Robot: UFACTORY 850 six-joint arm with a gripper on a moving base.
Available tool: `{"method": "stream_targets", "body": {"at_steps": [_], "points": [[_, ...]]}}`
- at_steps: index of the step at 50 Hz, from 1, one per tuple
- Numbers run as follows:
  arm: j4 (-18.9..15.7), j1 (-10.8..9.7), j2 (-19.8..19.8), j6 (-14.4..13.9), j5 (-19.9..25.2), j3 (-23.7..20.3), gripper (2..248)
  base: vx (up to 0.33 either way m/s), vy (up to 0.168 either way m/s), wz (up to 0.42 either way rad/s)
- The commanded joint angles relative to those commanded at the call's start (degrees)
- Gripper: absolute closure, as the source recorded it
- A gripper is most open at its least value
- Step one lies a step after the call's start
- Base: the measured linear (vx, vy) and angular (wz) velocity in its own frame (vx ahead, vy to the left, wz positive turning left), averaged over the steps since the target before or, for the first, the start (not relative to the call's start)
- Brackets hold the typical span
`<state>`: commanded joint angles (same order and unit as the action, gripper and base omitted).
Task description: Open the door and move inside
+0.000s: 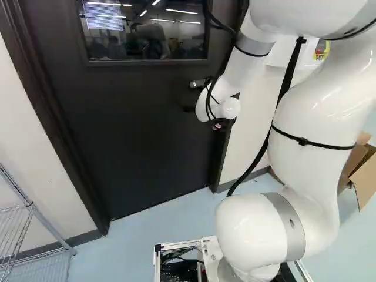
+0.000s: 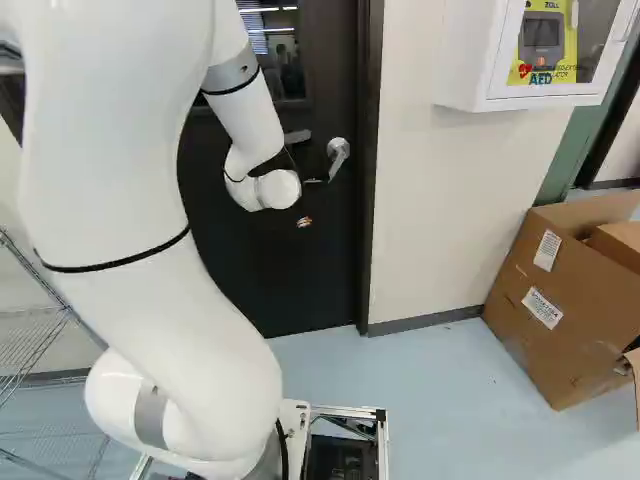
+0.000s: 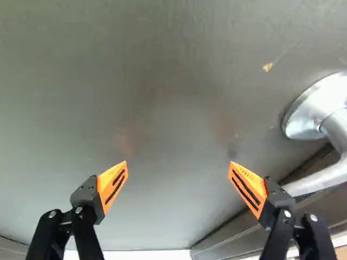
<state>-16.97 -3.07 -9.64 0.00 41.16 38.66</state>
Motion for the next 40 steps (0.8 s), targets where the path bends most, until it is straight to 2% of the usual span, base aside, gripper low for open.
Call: {"method": "stream_targets", "body": {"at_steps": [17,40], "points": [[0.0,0.4,-4.5,0.0,0.0,2.7,3,0.0,0.0,0.0],[0.0,3.6,-11.3,0.0,0.1,8.0,3,0.0,0.0,0.0]]}}
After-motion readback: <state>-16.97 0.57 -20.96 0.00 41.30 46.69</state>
